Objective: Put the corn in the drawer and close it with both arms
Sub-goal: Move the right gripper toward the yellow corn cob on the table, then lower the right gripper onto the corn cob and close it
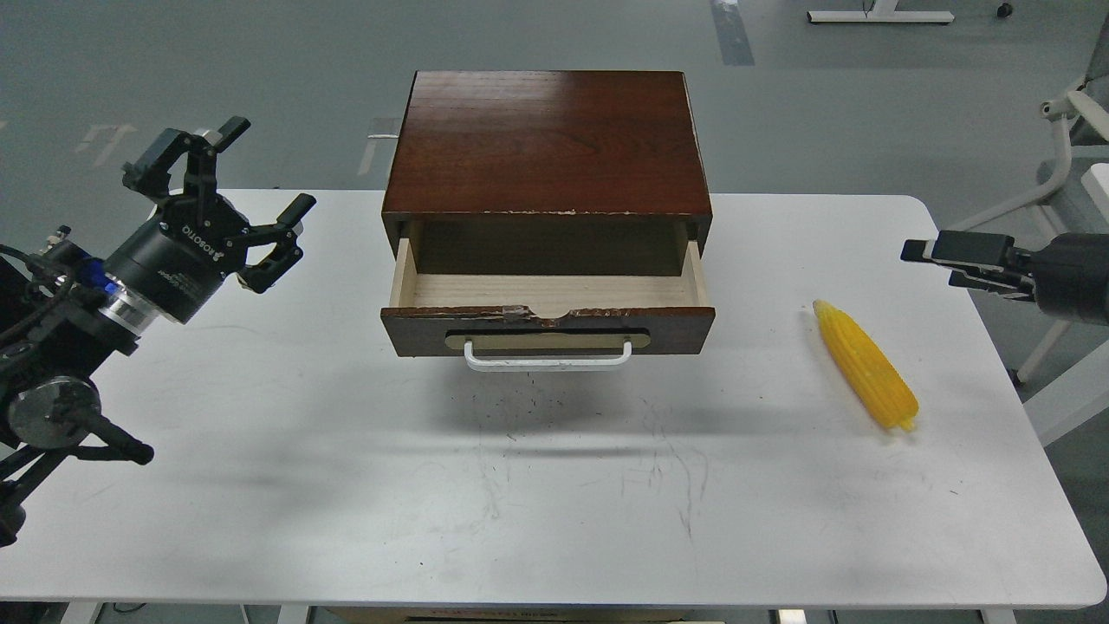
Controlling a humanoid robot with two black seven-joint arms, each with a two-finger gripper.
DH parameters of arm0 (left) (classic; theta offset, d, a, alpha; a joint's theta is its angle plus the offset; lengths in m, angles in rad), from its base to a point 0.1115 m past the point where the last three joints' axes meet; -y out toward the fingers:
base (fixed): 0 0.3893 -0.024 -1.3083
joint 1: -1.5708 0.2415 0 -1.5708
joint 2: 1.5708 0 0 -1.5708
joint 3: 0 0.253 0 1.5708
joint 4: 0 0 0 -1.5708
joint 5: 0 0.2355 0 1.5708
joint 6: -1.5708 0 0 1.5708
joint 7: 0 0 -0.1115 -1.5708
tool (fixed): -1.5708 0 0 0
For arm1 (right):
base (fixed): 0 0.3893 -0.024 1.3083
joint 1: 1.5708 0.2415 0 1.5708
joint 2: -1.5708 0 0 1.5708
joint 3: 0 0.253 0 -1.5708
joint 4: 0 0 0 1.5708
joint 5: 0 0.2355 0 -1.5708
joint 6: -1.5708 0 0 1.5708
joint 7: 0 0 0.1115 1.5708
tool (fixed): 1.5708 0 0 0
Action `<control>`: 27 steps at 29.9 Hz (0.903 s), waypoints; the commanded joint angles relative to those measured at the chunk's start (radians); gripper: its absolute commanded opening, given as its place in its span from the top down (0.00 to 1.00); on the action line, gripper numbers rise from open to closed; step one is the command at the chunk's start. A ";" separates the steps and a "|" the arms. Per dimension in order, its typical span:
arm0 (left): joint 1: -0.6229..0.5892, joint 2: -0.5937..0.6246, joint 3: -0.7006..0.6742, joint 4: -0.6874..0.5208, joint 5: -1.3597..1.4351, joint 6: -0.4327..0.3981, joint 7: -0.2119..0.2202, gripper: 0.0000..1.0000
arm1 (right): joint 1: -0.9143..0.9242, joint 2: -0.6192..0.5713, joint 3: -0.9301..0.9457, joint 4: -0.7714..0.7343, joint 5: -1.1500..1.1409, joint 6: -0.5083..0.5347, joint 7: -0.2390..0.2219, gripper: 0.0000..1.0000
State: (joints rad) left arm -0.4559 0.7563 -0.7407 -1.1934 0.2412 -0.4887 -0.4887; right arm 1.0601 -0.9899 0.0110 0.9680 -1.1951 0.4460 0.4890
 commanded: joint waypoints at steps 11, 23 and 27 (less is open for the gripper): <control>0.009 0.006 -0.003 -0.003 0.003 0.000 0.000 0.02 | -0.008 0.135 -0.173 -0.110 -0.130 -0.124 0.000 0.01; 0.011 0.000 -0.014 -0.003 0.003 0.000 0.000 0.01 | -0.029 0.256 -0.270 -0.192 -0.129 -0.219 0.000 0.01; 0.011 0.001 -0.014 -0.003 0.003 0.000 0.000 0.01 | -0.051 0.284 -0.272 -0.216 -0.129 -0.224 0.000 0.02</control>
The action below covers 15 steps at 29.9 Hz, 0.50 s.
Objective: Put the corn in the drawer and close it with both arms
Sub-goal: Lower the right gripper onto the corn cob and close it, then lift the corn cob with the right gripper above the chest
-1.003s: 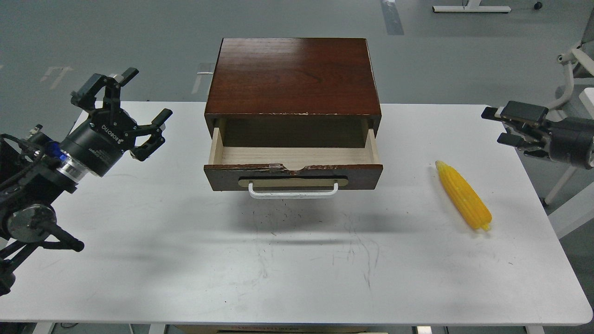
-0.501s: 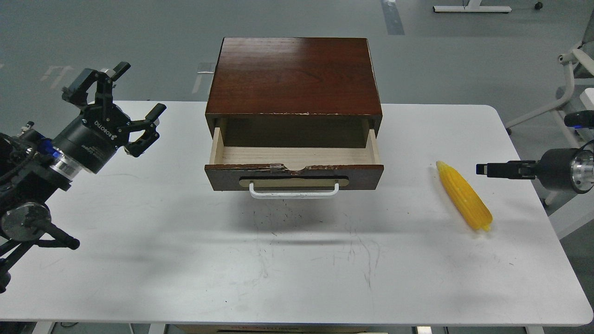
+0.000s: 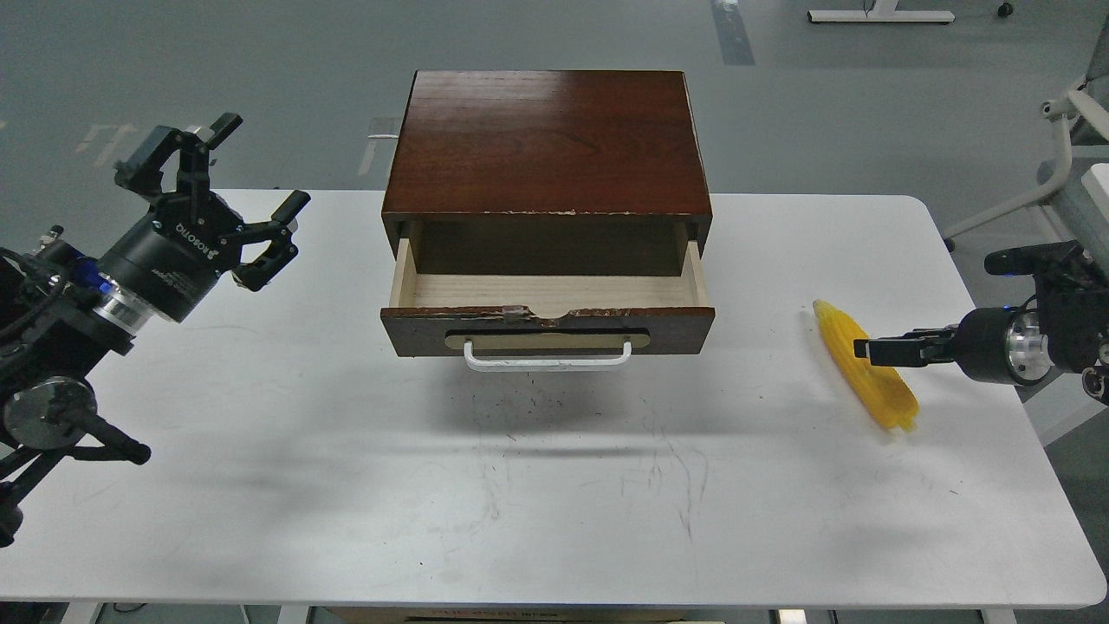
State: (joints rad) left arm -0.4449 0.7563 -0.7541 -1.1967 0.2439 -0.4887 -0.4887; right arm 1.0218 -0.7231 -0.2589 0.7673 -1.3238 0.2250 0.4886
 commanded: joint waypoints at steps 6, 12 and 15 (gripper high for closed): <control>0.002 0.003 -0.001 0.000 0.000 0.000 0.000 0.01 | -0.034 0.037 -0.005 -0.017 0.000 -0.003 0.000 0.07; 0.002 0.006 -0.001 0.000 0.000 0.000 0.000 0.01 | -0.034 0.040 -0.042 -0.017 0.000 -0.006 0.000 0.44; 0.002 0.006 -0.001 0.000 0.000 0.000 0.000 0.01 | -0.031 0.037 -0.043 -0.014 0.001 -0.006 0.000 0.74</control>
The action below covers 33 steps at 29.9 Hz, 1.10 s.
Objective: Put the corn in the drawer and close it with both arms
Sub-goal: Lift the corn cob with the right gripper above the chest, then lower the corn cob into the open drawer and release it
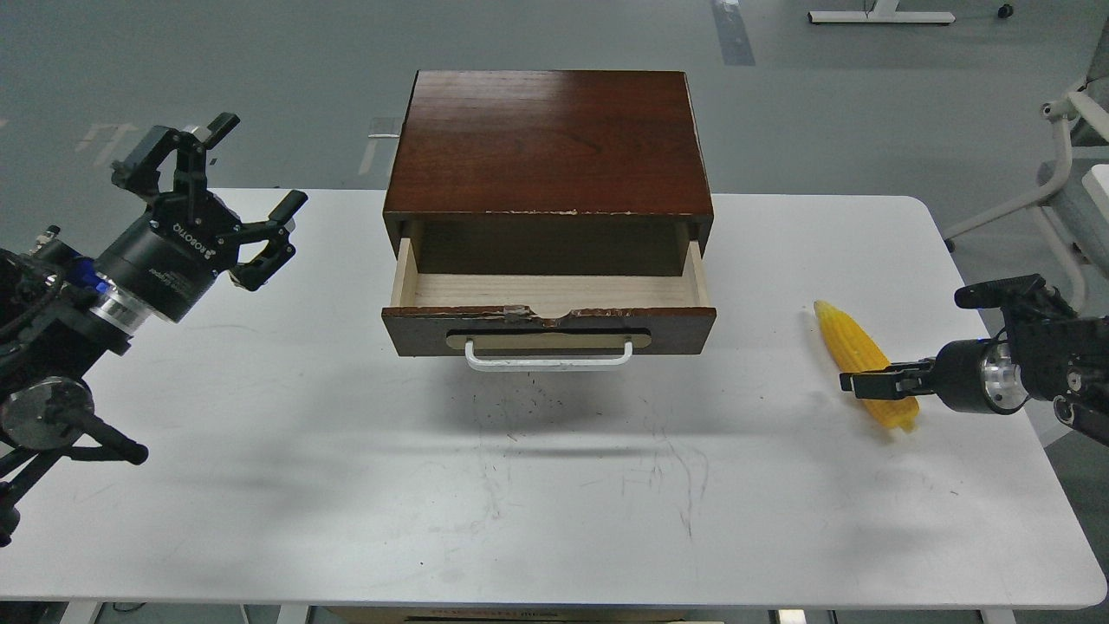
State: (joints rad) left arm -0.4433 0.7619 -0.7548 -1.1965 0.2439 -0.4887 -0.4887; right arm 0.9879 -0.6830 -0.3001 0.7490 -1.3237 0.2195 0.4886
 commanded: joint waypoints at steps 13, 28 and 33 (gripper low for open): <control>0.000 0.004 -0.001 0.000 0.000 0.000 0.000 0.01 | 0.395 -0.096 -0.004 0.185 0.006 -0.042 0.000 0.82; -0.002 0.027 -0.003 -0.017 0.000 0.000 0.000 0.02 | 0.848 0.158 -0.227 0.328 0.001 -0.040 0.000 0.79; -0.002 0.037 -0.003 -0.022 0.001 0.000 0.000 0.01 | 0.900 0.233 -0.280 0.391 -0.017 -0.048 0.000 0.79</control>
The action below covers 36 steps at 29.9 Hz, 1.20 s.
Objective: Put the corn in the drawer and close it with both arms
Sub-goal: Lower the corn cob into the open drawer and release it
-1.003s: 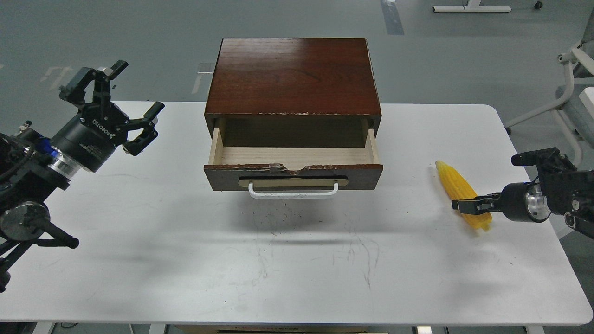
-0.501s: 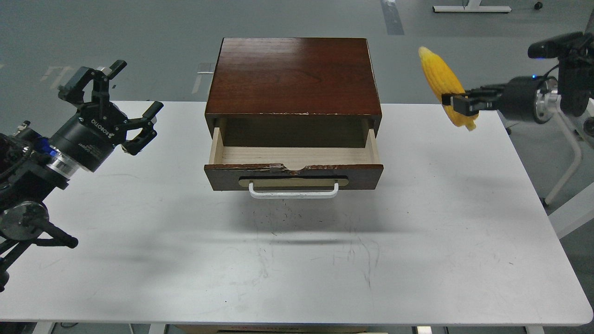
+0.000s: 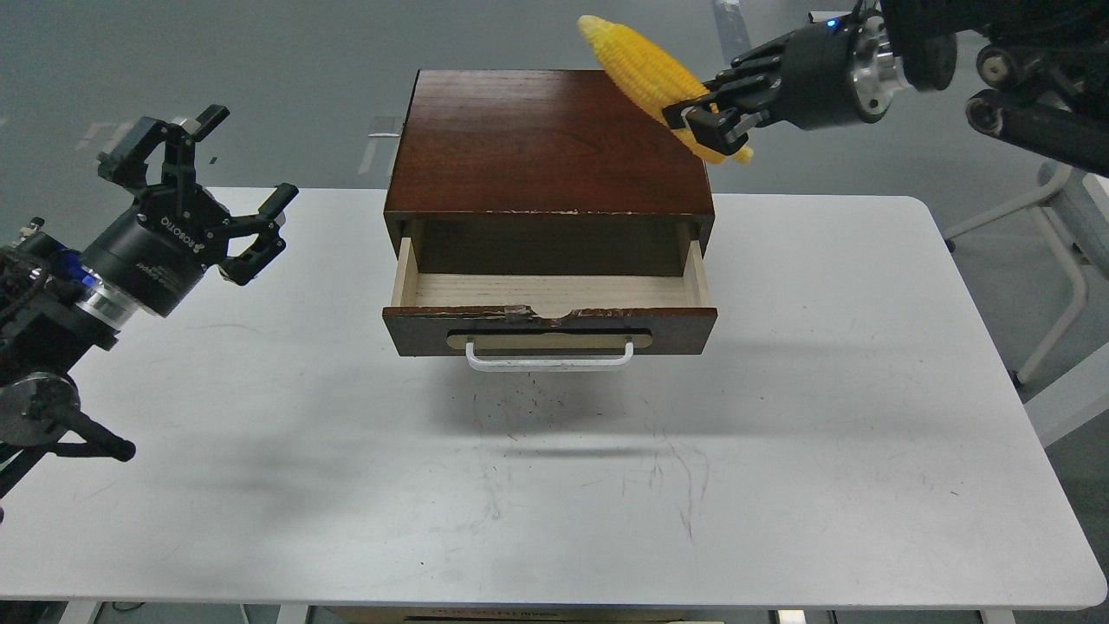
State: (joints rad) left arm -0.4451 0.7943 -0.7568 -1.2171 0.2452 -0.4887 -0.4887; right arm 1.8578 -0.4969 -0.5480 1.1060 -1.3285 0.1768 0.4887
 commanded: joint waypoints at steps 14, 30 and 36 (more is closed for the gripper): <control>0.000 0.028 -0.001 -0.007 0.000 0.000 0.000 0.01 | 0.035 0.293 -0.207 0.017 -0.075 -0.204 0.000 0.79; 0.002 0.025 -0.018 -0.007 0.000 0.000 0.000 0.01 | -0.028 0.357 -0.257 -0.046 -0.072 -0.211 0.000 0.53; 0.002 0.026 -0.018 -0.007 0.002 0.000 0.000 0.01 | -0.046 0.359 -0.256 -0.061 -0.070 -0.211 0.000 0.34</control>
State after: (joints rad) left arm -0.4433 0.8192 -0.7748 -1.2242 0.2455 -0.4887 -0.4887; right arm 1.8191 -0.1393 -0.8054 1.0486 -1.3998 -0.0339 0.4887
